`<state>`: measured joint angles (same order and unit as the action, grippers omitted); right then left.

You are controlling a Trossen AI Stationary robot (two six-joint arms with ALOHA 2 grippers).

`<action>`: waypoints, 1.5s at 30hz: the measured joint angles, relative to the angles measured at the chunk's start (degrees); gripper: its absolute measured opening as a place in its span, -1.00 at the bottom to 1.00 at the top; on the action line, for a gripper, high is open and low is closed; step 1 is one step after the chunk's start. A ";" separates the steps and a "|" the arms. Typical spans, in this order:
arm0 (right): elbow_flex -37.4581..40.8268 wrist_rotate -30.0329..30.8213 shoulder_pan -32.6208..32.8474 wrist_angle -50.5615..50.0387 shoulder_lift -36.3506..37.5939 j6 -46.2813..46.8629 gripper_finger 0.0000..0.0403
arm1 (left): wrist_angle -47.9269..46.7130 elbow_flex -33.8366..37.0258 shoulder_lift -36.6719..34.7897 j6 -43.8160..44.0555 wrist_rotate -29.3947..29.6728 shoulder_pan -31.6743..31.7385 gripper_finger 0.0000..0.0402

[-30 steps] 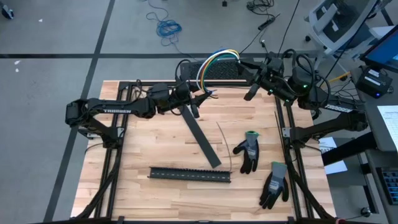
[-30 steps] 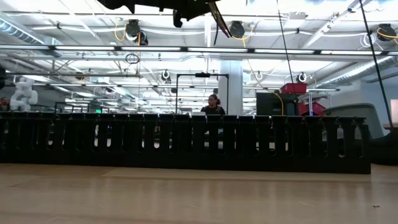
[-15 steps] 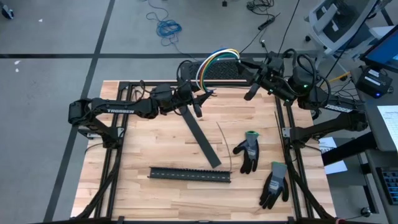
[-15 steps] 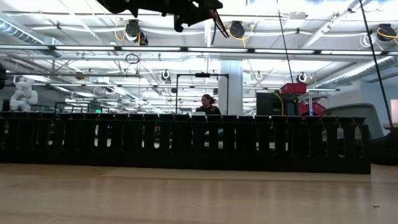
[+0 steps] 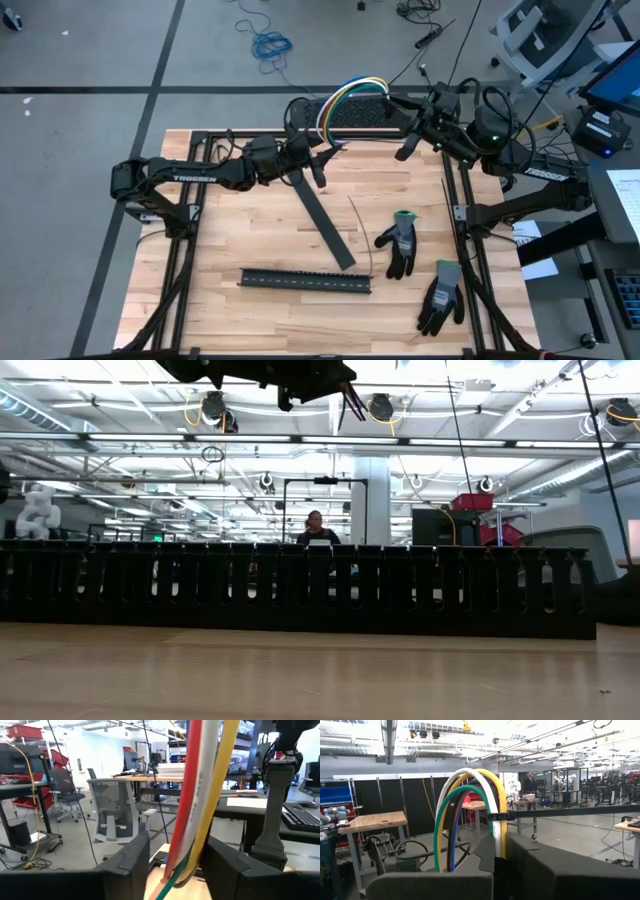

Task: Ziptie cables
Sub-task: Put the zip-tied cables in the black cable duct

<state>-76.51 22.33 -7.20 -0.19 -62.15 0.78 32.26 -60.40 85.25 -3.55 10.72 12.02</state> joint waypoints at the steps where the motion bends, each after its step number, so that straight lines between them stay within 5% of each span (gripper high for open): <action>1: 0.00 0.00 0.00 0.00 0.00 0.00 -1.00 | 0.01 0.00 0.00 0.02 0.07 0.01 -0.27; 9: 0.00 0.00 0.00 0.02 0.00 0.00 -1.00 | 0.45 0.00 0.00 0.04 4.42 0.01 -0.89; 19: 0.00 -0.02 0.02 0.00 0.00 0.23 -1.00 | 3.20 0.04 -0.04 3.00 6.95 0.01 -0.90; 33: 0.00 -0.22 0.02 -0.04 0.00 0.02 -0.93 | 3.66 0.04 -0.09 4.29 6.69 -0.06 -0.18; 45: 0.00 -0.20 0.02 -0.04 0.00 0.83 -0.93 | 3.81 0.04 1.27 4.74 3.45 -0.06 -0.13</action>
<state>-76.51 22.13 -7.18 -0.23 -62.15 1.61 36.08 -60.36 86.52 1.19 14.17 11.97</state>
